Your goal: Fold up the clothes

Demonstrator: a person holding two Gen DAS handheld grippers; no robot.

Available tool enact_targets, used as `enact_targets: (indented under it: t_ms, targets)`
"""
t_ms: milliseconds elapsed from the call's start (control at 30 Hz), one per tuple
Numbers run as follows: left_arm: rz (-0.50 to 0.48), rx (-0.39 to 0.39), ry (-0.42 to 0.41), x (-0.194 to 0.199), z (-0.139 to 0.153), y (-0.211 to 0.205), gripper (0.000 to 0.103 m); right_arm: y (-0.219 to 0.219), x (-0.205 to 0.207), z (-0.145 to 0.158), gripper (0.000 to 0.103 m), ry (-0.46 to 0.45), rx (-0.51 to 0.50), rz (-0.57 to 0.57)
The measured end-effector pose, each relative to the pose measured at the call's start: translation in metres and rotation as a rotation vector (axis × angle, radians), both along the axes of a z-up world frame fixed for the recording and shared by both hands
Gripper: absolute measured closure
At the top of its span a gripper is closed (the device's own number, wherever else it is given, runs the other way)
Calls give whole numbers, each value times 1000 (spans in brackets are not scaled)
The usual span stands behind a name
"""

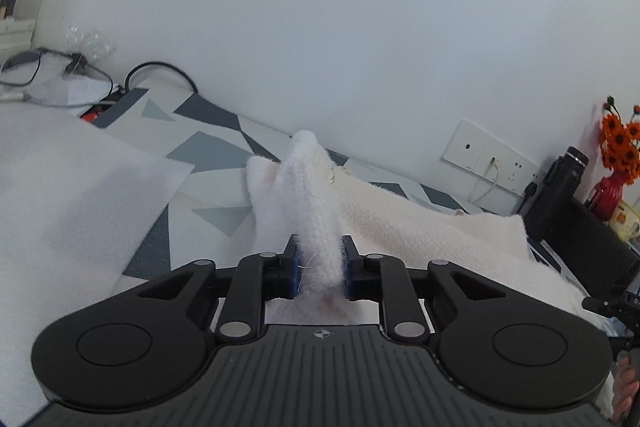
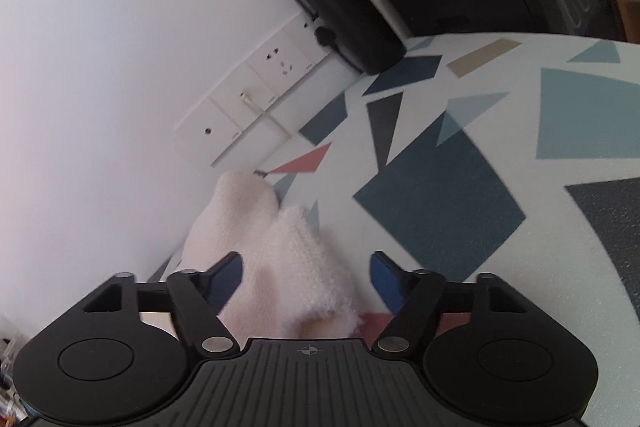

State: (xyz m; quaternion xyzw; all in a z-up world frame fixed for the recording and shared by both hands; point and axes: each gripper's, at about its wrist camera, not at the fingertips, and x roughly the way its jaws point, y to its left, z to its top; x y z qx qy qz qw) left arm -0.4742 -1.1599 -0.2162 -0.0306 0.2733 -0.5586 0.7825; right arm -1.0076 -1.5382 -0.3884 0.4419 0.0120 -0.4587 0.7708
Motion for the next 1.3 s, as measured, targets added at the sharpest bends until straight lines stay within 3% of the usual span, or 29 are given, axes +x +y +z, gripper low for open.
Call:
enact_targets:
  t_ms: [67,100,333,467,600,667,767,933,1100,1133,1167,1233,1300]
  targets:
    - [-19,-8,-33,-9,5,10,87,9,2,4,82,18,-16,32]
    - [-31,-11,-40,-14,9,16,88,14,2,7,87,29,-34,44]
    - [-124,-24,-44,-38,33,73,89,55,-23,49,90,-18,-159,169]
    - [-171,7,75,-46,24,97,89,72,-32,56,90,-36,-128,224]
    - [-205,51,223,-45,0,113,88,84,-39,41,90,-23,-40,243]
    - [-193,76,276,-38,-13,116,86,88,-41,30,86,2,-12,234]
    - [-155,85,279,-31,-26,117,72,90,-42,15,74,50,16,187]
    - [-111,70,247,-31,-39,109,67,102,-30,6,49,167,-113,83]
    - [-97,7,297,-30,-50,104,69,87,-21,-3,49,172,-117,58]
    - [-88,4,294,-32,-48,105,79,84,-21,-5,53,168,-111,67]
    - [-80,2,292,-34,-47,107,84,82,-22,-6,67,164,-93,76]
    - [-76,-13,285,-38,-44,111,90,81,-26,-8,86,136,-58,105]
    - [-87,-14,250,-49,-37,115,92,89,-32,-5,88,84,-37,157]
